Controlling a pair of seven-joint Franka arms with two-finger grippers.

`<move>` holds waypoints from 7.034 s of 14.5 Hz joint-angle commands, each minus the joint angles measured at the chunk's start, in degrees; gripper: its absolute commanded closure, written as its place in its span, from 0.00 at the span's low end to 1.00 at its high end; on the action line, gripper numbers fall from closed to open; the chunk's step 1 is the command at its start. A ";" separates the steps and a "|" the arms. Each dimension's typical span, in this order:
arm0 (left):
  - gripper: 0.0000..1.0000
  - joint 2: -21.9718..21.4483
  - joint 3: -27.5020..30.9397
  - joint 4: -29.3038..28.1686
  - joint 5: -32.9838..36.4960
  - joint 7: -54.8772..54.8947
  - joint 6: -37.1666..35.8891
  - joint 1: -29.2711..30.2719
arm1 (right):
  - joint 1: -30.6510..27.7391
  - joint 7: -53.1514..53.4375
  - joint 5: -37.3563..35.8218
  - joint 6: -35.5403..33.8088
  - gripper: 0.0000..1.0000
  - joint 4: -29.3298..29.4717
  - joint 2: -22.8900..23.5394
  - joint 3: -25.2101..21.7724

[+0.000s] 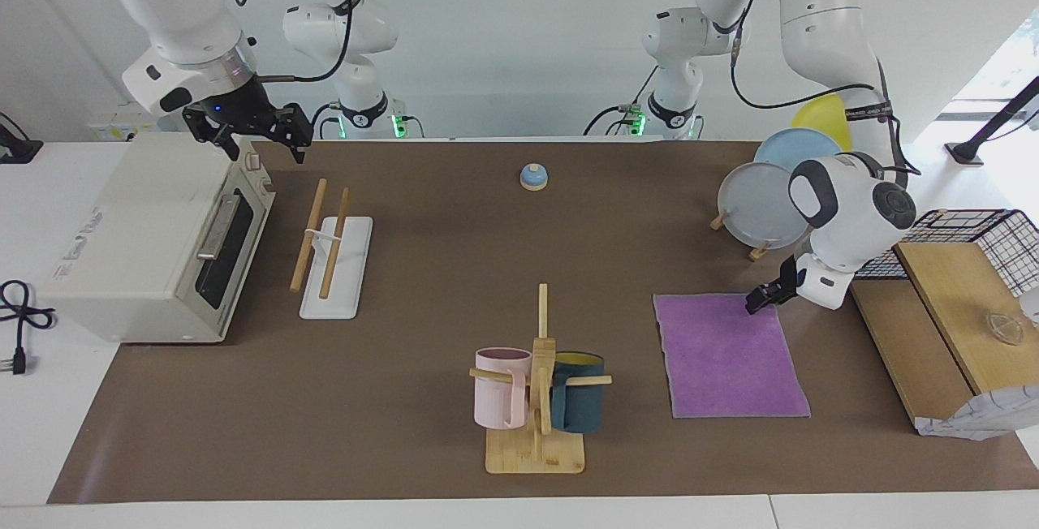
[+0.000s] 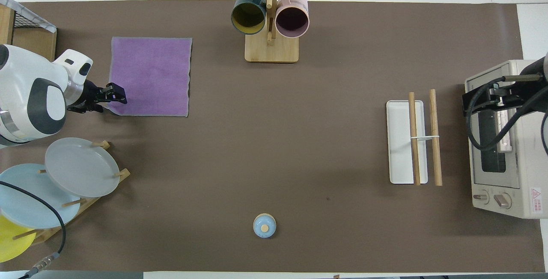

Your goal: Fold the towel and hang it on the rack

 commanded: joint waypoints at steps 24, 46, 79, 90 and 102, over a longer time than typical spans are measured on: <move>1.00 -8.44 0.38 1.00 15.19 4.78 -5.14 -13.84 | -1.07 -1.09 1.18 0.70 0.00 -1.57 -1.27 0.51; 0.00 -9.41 -0.14 -6.73 -2.86 1.87 6.63 -12.12 | -1.07 -1.09 1.18 0.62 0.00 -1.57 -1.27 0.51; 0.87 -4.75 -0.32 -11.74 -18.28 11.03 9.01 -12.02 | -0.46 19.71 25.76 11.25 0.00 -17.21 -7.85 0.77; 1.00 -6.33 0.47 -3.50 -16.54 -1.76 -1.60 -10.52 | -0.28 23.87 31.85 14.33 0.00 -19.50 -8.91 0.77; 1.00 -16.07 -2.69 5.31 -10.64 -57.39 -16.39 -11.66 | 2.52 38.34 48.96 29.06 0.00 -28.54 -11.55 1.21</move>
